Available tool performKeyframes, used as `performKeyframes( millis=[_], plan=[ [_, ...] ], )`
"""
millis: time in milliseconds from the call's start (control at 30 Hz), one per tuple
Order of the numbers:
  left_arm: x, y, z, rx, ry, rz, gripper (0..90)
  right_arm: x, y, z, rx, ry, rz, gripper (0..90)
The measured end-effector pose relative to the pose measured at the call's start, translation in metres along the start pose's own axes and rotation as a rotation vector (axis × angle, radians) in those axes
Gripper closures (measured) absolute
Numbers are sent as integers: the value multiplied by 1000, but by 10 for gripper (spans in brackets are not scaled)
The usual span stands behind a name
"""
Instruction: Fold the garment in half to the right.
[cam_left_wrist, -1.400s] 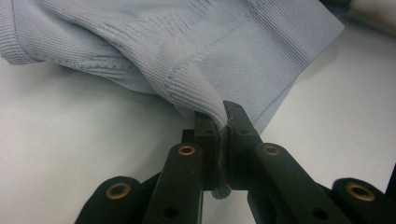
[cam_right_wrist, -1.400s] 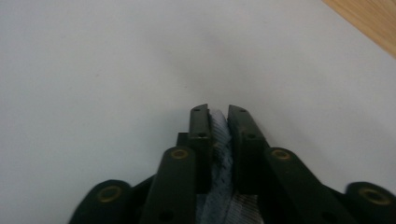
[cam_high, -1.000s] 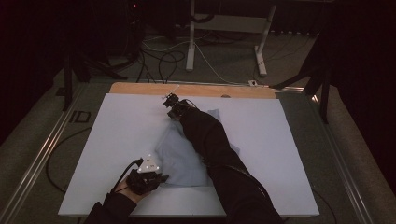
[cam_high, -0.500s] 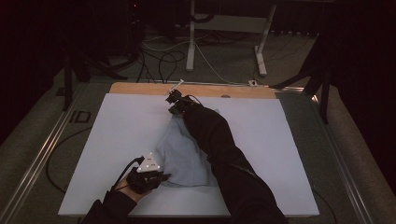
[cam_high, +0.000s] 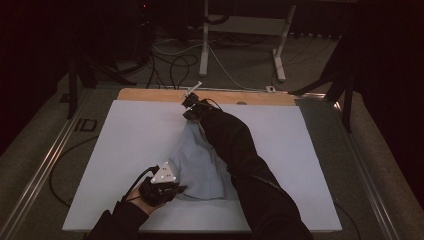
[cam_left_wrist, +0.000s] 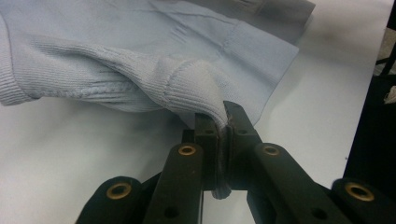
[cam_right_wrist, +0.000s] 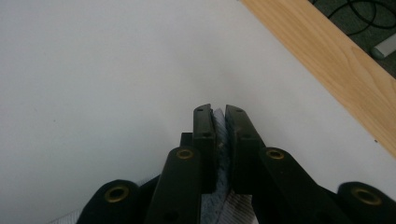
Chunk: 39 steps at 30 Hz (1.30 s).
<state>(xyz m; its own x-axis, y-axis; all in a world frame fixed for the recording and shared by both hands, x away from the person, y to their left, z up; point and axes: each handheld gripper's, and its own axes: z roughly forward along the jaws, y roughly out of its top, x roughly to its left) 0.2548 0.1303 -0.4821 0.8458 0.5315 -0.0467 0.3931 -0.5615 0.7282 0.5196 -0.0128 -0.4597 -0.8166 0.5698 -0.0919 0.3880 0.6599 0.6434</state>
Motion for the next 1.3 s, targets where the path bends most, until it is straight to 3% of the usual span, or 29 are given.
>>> performKeyframes(
  millis=[733,1033,1300],
  plan=[
    [-9,32,5,8,-54,84,873,-24,-13,-39,-55,-21,27,841],
    [-15,47,15,22,-78,127,873,-36,-25,-62,-86,-39,25,841],
    [-20,63,29,28,-94,155,873,-48,-34,-76,-102,-52,54,840]
  ],
)
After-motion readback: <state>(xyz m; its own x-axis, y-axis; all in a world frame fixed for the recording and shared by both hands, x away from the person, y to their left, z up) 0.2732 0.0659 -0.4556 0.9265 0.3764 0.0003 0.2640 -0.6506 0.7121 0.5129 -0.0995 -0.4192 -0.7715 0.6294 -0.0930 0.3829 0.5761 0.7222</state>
